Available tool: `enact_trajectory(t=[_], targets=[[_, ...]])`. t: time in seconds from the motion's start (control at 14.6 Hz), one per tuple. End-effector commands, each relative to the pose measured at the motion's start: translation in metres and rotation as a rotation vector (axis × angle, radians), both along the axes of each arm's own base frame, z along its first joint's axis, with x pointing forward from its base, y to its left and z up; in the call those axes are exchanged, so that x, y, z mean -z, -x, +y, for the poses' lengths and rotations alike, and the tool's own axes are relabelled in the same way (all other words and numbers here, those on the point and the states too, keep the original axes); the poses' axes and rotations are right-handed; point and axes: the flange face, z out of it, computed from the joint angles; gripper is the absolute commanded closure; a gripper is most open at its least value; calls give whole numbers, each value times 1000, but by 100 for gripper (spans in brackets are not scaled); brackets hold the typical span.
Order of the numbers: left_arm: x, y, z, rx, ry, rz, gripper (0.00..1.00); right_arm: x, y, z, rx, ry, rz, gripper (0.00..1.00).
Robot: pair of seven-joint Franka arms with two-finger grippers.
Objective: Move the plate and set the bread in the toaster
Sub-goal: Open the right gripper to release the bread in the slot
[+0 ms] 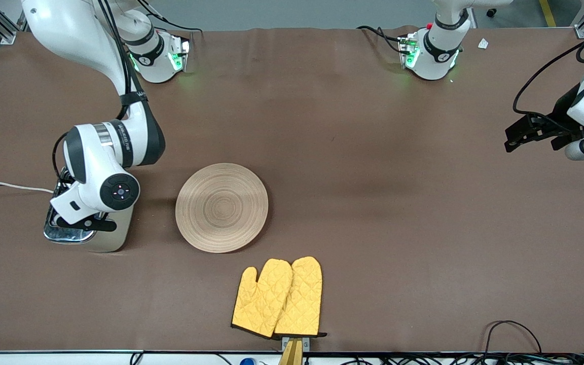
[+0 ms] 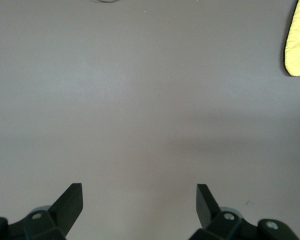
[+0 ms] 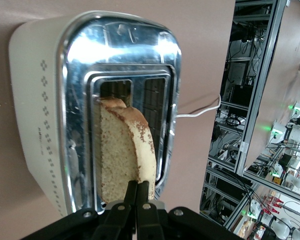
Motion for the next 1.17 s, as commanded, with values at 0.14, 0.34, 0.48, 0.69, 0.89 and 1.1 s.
enact_trajectory(t=[0.14, 0.34, 0.48, 0.69, 0.89, 1.1], targets=[[-3, 1, -3, -9, -3, -13, 0, 7, 1, 2, 27, -65, -5, 35], [-3, 1, -2, -9, -3, -13, 0, -10, -10, -14, 74, -149, -28, 11], [-3, 1, -3, -6, -5, -13, 0, -25, -14, -8, 56, -215, -19, 0], [-2, 0, -2, 4, -5, -12, 0, -59, -19, 8, 89, -303, -53, 0], [-2, 0, -2, 2, -7, -10, 0, -104, -23, 17, 164, -452, -75, 0], [-2, 0, -2, 5, -7, -12, 0, -145, -19, 21, 170, -569, -128, 0]])
